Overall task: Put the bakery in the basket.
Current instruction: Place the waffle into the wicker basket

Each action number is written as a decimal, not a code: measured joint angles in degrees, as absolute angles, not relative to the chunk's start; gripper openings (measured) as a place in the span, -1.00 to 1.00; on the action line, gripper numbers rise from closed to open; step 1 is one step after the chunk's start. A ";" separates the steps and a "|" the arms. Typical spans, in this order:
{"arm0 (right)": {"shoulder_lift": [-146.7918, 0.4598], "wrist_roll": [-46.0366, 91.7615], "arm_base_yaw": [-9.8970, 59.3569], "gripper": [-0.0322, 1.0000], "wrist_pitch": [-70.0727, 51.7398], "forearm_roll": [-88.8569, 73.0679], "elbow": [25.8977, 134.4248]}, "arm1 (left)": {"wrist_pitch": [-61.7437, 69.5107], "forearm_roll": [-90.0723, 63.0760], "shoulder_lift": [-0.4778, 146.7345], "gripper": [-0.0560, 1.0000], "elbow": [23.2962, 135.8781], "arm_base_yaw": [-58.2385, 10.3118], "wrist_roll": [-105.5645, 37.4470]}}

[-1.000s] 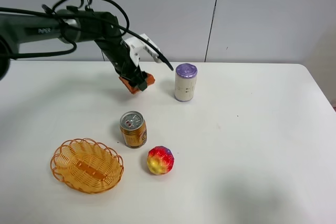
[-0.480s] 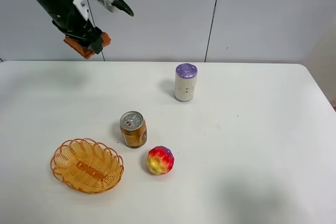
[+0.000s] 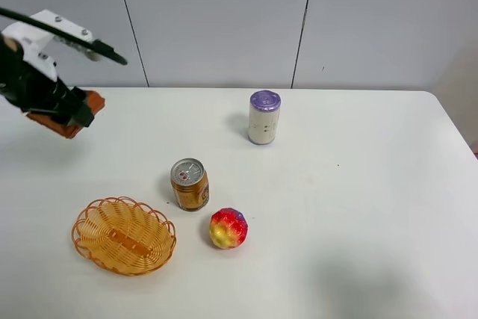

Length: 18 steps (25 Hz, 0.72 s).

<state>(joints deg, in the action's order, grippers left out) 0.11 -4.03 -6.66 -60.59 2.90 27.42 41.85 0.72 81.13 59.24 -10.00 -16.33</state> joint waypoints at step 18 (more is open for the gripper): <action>0.11 -4.03 -6.66 0.99 -60.59 2.90 27.42 | 29.53 -13.93 64.26 0.38 26.31 -10.46 -16.08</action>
<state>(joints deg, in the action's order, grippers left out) 0.11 -4.03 -6.66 -60.59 2.90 27.42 29.53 -13.93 64.26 26.31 -10.46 -16.08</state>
